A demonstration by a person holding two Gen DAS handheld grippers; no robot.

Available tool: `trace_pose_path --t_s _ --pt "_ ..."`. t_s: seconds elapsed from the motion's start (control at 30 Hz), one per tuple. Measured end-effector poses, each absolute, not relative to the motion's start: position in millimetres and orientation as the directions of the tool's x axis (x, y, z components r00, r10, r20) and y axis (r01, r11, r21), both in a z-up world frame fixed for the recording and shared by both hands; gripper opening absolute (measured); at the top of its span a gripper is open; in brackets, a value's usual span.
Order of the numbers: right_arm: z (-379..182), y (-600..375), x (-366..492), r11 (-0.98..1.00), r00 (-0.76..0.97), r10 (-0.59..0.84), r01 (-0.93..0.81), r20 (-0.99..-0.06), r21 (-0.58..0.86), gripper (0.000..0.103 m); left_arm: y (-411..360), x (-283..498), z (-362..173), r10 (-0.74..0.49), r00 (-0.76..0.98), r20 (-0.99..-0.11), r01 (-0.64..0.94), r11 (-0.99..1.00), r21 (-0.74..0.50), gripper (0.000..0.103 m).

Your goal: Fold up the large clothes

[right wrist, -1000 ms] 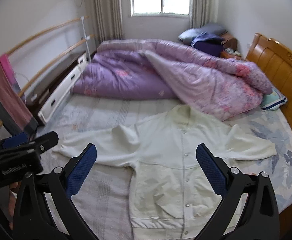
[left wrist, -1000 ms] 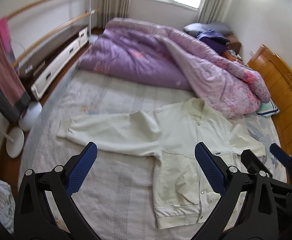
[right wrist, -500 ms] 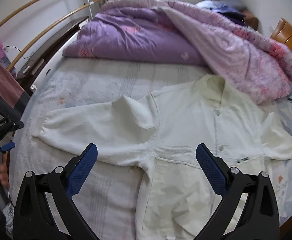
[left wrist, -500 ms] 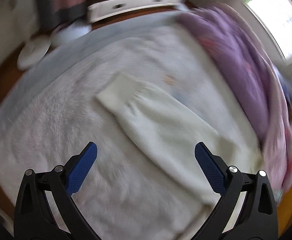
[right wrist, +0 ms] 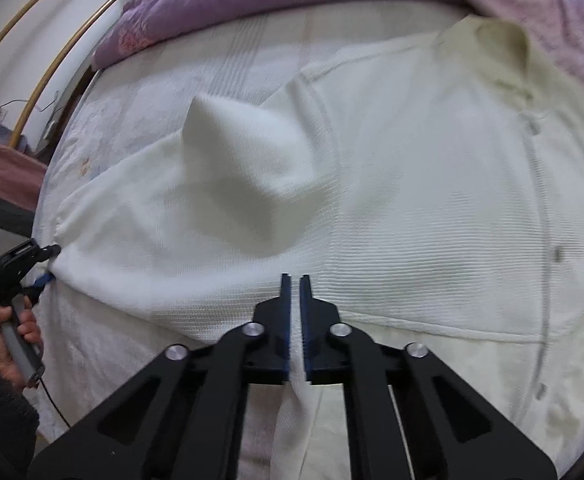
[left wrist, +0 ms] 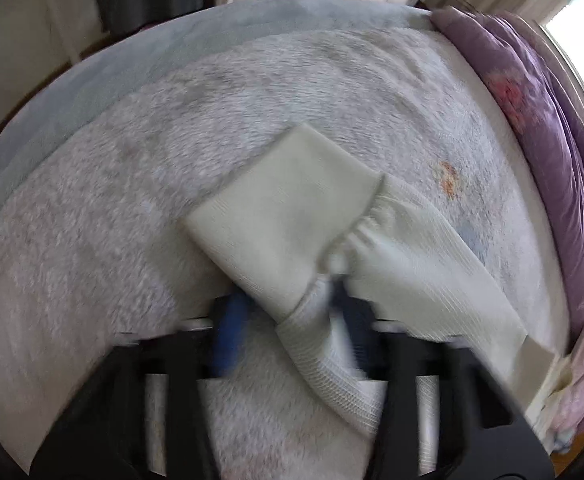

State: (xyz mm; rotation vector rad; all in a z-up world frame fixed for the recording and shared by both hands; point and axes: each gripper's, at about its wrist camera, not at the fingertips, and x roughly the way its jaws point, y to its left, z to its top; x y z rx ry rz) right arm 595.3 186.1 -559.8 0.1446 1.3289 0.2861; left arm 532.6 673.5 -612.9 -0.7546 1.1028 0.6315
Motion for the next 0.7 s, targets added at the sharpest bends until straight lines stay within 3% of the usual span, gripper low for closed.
trace_pose_path --t_s 0.07,0.17,0.23,0.33,0.57,0.7 --pt "-572 191 595 0.944 0.167 0.320 -0.135 -0.933 0.300 0.000 671 530 -605 0.092 0.354 -0.931 -0.755 0.615 -0.227 0.015" --pt "-612 196 592 0.955 0.034 0.281 -0.107 -0.959 0.276 0.001 664 520 -573 0.135 0.403 -0.905 -0.735 0.637 -0.232 0.014" --pt "-625 194 593 0.954 0.036 0.289 -0.089 -0.957 0.285 0.000 659 512 -549 0.135 0.449 -0.883 -0.723 0.636 -0.270 0.014" --pt "-625 199 595 0.958 0.033 0.266 -0.116 -0.963 0.261 0.000 632 505 -506 0.194 0.482 -0.855 -0.691 0.683 -0.235 0.014" --pt "-578 142 588 0.886 0.117 0.456 -0.147 -0.882 0.439 0.003 503 514 -391 0.318 0.610 -0.726 -0.565 0.817 -0.117 0.014" --pt "-531 43 576 0.879 0.238 0.477 -0.122 -0.846 0.461 0.005 387 540 -357 0.331 0.666 -0.669 -0.470 0.882 -0.032 0.014"
